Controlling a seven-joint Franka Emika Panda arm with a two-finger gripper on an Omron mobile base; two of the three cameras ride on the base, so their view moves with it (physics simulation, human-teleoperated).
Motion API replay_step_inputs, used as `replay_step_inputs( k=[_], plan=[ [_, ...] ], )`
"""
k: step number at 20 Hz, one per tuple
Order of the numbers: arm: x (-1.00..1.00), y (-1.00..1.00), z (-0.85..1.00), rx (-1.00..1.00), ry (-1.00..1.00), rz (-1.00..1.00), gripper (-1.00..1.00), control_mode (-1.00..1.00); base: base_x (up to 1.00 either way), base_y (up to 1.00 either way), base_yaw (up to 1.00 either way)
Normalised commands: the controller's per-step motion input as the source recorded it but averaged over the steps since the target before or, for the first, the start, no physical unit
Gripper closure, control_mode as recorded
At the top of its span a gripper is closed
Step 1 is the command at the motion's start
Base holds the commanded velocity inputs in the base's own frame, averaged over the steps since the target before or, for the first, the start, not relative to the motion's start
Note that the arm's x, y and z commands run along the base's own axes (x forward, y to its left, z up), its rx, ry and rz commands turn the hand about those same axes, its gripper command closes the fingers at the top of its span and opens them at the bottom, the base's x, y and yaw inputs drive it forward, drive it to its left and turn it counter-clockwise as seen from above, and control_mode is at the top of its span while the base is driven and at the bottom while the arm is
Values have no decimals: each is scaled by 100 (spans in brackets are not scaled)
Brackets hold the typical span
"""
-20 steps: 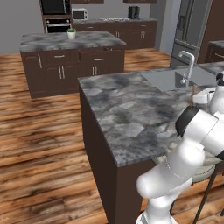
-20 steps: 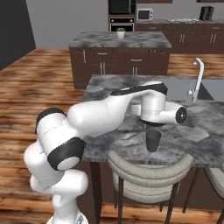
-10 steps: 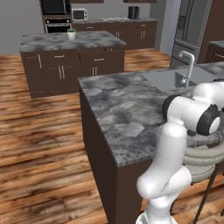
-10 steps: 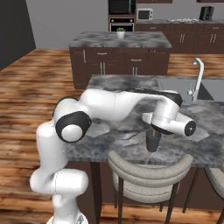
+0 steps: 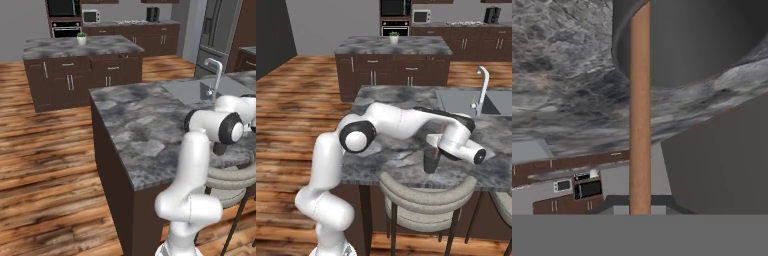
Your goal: Take a straw from the drawer in front and place it inside the glass cup on the dining counter.
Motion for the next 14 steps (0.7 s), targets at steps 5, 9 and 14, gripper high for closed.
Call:
replay_step_inputs(
  k=[5,9,14],
  plan=[
    [14,-1,-19,1,-4,-2,100,-100,0,0,0],
    [2,0,-11,0,-8,-1,100,-100,0,0,0],
    [-30,19,-8,0,-12,0,-100,-100,0,0,0]
  ],
)
